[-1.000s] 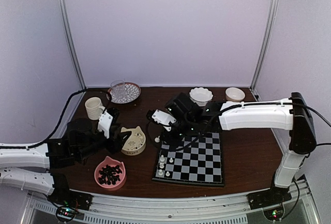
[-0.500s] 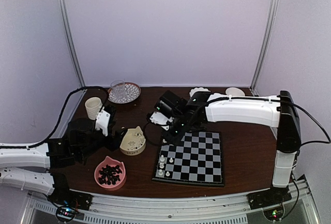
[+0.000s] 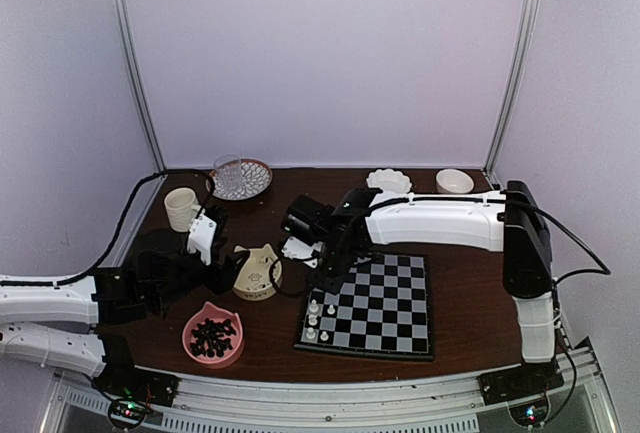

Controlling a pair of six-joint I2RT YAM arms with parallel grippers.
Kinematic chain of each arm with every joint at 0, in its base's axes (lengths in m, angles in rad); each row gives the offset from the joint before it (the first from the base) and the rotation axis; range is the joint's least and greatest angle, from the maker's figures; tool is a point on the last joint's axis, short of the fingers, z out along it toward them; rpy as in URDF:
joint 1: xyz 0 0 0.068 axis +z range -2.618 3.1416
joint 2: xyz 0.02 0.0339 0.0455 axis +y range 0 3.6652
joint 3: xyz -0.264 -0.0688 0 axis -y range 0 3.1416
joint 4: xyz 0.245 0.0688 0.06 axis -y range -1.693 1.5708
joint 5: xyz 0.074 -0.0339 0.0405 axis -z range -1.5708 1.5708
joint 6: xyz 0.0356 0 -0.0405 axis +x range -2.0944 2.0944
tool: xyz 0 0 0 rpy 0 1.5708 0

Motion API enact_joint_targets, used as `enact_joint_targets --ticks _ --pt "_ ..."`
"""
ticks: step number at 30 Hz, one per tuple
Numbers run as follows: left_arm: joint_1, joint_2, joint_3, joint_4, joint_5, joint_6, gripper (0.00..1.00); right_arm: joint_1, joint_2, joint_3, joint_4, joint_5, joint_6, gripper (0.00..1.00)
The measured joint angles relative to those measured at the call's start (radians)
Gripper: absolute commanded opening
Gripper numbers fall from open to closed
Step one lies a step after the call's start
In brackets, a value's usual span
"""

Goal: Set up the chess pieces on the board
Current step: Place the king on e1.

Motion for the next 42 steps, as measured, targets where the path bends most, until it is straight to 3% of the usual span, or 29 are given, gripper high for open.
enact_joint_targets --ticks 42 --pt "0.0 0.014 0.0 0.0 0.033 0.0 0.59 0.018 0.087 0.06 -0.025 -0.041 -0.044 0.06"
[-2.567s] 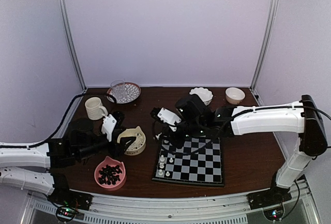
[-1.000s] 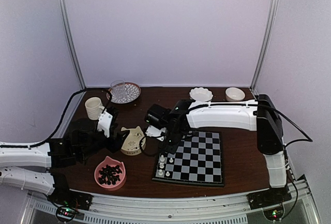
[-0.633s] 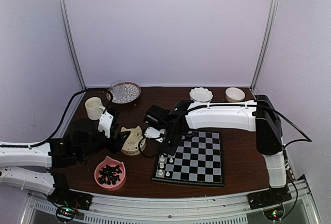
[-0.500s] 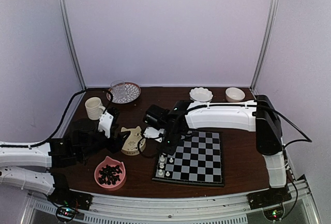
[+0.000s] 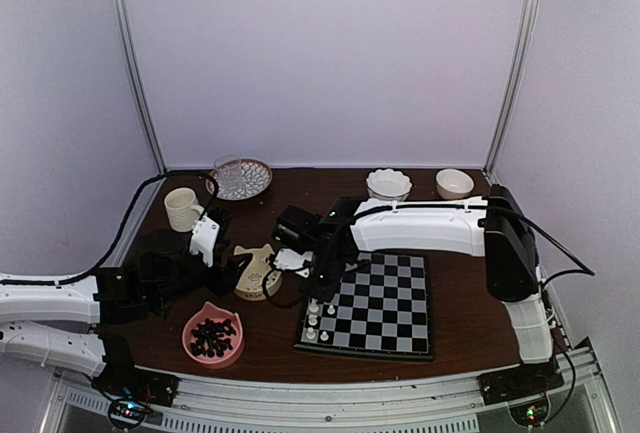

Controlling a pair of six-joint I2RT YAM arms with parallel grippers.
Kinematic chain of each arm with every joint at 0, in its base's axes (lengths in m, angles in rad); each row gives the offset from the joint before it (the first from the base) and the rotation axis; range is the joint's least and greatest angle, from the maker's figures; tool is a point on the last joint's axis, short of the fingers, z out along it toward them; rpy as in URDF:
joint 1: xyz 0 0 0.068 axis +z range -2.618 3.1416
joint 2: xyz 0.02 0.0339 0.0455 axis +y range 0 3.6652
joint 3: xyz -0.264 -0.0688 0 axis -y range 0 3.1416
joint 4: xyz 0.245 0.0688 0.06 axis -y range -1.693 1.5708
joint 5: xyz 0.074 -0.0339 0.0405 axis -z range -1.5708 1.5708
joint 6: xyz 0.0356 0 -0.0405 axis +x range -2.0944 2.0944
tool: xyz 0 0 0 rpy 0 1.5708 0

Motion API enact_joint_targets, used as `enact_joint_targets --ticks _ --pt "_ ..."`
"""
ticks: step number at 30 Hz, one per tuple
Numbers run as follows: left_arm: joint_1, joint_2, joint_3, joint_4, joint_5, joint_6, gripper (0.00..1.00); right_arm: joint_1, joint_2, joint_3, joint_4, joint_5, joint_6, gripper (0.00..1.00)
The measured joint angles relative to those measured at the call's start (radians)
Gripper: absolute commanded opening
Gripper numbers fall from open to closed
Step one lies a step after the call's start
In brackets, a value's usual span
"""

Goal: Set up the chess pieces on the board
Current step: Place the king on e1.

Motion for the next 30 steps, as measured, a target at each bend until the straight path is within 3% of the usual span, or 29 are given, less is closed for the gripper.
enact_joint_targets --ticks 11,23,30 --pt "0.0 0.0 0.0 0.0 0.002 0.0 0.59 0.0 0.002 0.002 -0.001 0.004 -0.005 0.16" --pt "0.0 0.003 0.0 0.0 0.003 0.0 0.59 0.002 0.002 0.007 -0.014 0.018 -0.005 0.15" --pt "0.0 0.003 0.0 0.0 0.007 0.0 0.59 0.002 0.002 0.01 -0.028 0.026 -0.008 0.24"
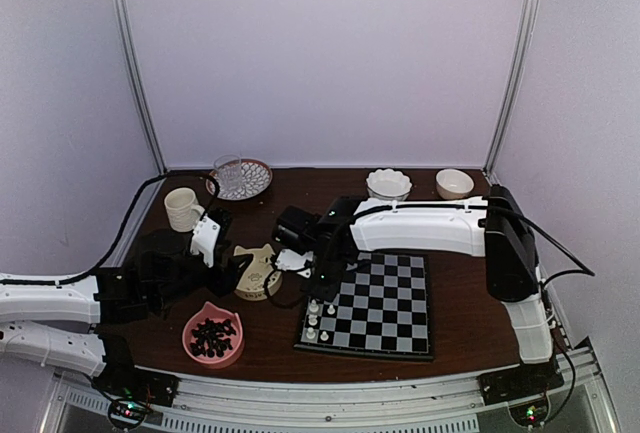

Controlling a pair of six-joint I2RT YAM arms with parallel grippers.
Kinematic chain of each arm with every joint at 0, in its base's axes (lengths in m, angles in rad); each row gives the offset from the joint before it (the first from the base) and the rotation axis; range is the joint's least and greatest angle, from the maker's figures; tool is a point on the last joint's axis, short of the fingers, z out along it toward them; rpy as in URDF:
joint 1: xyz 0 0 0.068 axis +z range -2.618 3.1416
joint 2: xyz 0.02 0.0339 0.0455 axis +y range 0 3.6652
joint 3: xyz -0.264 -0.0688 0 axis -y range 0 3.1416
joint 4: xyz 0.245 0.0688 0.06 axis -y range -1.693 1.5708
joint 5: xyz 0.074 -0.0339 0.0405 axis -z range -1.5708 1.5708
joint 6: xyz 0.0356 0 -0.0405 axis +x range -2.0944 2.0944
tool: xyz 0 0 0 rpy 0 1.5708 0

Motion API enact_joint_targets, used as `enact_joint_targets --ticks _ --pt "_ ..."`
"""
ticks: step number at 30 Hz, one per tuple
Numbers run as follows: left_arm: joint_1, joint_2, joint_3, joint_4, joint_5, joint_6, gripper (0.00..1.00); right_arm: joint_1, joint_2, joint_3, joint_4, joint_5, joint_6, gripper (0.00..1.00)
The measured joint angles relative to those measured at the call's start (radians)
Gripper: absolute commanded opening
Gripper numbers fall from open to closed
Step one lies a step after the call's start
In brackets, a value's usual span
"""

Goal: Set up the chess pieces on the board
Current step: Place the king on e1, then pick up the pawn from the storage box.

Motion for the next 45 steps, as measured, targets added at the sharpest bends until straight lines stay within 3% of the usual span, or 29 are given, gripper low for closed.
enact_joint_targets --ticks 18,26,32,45 --pt "0.005 0.027 0.01 -0.01 0.0 -0.005 0.59 0.001 -0.003 0.0 -0.005 0.011 -0.015 0.35" --pt "0.081 0.096 0.048 -0.074 0.01 -0.06 0.58 0.002 -0.139 -0.042 0.026 0.006 -0.018 0.39" --pt "0.165 0.179 0.086 -0.115 0.072 -0.112 0.54 0.002 -0.283 -0.172 0.139 0.013 -0.018 0.39" --pt "0.211 0.443 0.246 -0.187 0.211 -0.138 0.42 -0.013 -0.558 -0.705 0.655 0.129 0.021 0.4"
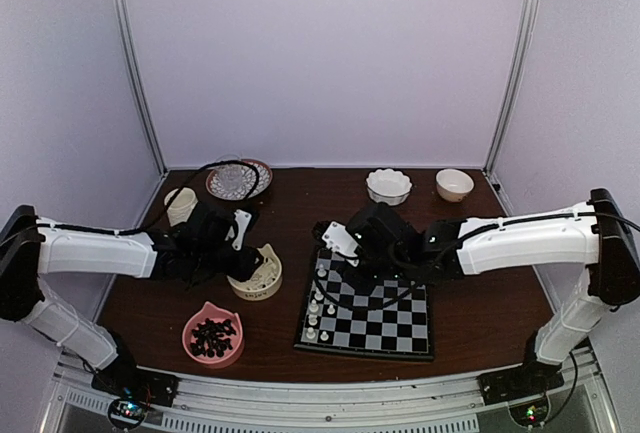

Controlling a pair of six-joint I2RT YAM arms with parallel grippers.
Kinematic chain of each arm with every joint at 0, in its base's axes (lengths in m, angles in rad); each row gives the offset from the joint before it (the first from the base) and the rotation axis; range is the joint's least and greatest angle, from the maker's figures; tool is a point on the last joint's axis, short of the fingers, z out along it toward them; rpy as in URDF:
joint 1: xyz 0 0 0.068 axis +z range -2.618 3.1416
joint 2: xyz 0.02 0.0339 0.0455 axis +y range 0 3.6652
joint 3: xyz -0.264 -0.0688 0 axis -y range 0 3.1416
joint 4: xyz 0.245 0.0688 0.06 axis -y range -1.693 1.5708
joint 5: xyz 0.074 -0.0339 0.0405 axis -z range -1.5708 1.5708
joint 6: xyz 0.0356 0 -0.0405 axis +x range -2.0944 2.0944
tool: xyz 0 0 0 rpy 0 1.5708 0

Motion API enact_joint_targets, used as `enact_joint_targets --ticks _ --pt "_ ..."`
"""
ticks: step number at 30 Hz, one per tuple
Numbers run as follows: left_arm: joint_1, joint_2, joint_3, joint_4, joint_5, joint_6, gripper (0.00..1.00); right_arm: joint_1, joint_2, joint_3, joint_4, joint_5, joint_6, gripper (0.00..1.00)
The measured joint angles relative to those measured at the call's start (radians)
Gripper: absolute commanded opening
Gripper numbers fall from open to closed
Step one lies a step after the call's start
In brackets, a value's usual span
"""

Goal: Set up the chess pieces on the board
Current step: Pick up the pawn from the storage box.

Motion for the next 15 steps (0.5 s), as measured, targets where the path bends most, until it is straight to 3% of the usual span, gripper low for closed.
enact_joint_targets --ticks 6,15 --pt "0.005 0.117 0.091 -0.034 0.065 0.006 0.38 -0.003 -0.045 -0.147 0.21 0.055 0.023 0.4" --pt "0.005 0.251 0.178 -0.078 0.119 0.007 0.33 -0.003 -0.071 -0.214 0.356 0.104 0.038 0.4"
